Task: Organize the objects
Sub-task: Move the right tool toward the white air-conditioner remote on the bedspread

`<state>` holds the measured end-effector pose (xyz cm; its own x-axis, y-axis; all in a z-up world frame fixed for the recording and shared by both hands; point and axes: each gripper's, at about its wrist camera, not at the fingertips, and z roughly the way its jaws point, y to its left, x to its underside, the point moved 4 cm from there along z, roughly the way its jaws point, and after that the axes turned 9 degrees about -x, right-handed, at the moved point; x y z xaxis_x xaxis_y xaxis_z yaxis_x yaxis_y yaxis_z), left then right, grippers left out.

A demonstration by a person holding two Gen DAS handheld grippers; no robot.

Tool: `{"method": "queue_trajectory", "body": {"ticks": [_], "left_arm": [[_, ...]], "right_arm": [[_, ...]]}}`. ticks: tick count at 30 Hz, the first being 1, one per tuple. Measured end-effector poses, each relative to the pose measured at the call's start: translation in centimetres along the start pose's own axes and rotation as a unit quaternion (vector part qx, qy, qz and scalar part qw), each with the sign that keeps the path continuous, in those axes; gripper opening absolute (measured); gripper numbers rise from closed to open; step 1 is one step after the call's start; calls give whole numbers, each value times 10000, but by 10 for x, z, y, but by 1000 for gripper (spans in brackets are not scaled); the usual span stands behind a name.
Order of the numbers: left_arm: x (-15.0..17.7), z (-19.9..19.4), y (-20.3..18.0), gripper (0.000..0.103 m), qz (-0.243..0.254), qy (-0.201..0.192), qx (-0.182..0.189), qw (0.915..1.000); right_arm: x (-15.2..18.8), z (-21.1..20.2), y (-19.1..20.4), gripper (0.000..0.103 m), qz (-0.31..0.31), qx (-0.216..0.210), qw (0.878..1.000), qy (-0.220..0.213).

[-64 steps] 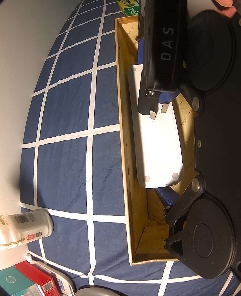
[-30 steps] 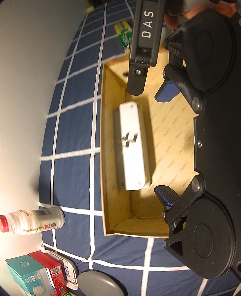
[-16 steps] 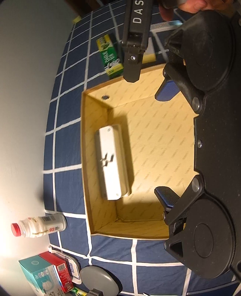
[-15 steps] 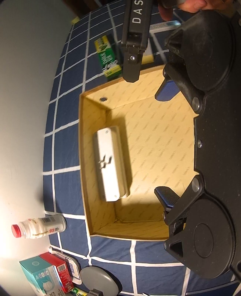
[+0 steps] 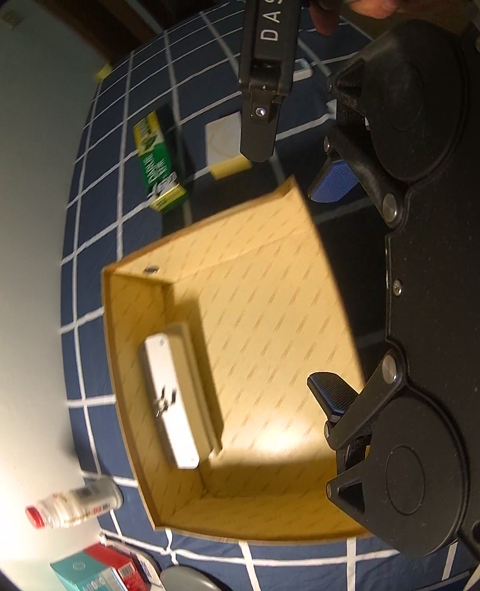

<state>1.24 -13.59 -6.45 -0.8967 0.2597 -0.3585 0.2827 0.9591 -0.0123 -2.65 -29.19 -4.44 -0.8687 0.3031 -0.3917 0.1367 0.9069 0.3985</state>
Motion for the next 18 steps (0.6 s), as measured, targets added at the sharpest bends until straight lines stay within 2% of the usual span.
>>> {"method": "queue_trajectory", "body": {"ticks": [8, 18], "left_arm": [[19, 6, -51, 99, 214, 106, 71, 9997], [46, 19, -95, 99, -129, 298, -22, 9995]], "right_arm": [[19, -19, -52, 90, 203, 118, 9997, 29], [37, -29, -109, 90, 29, 133, 9993, 350]]}}
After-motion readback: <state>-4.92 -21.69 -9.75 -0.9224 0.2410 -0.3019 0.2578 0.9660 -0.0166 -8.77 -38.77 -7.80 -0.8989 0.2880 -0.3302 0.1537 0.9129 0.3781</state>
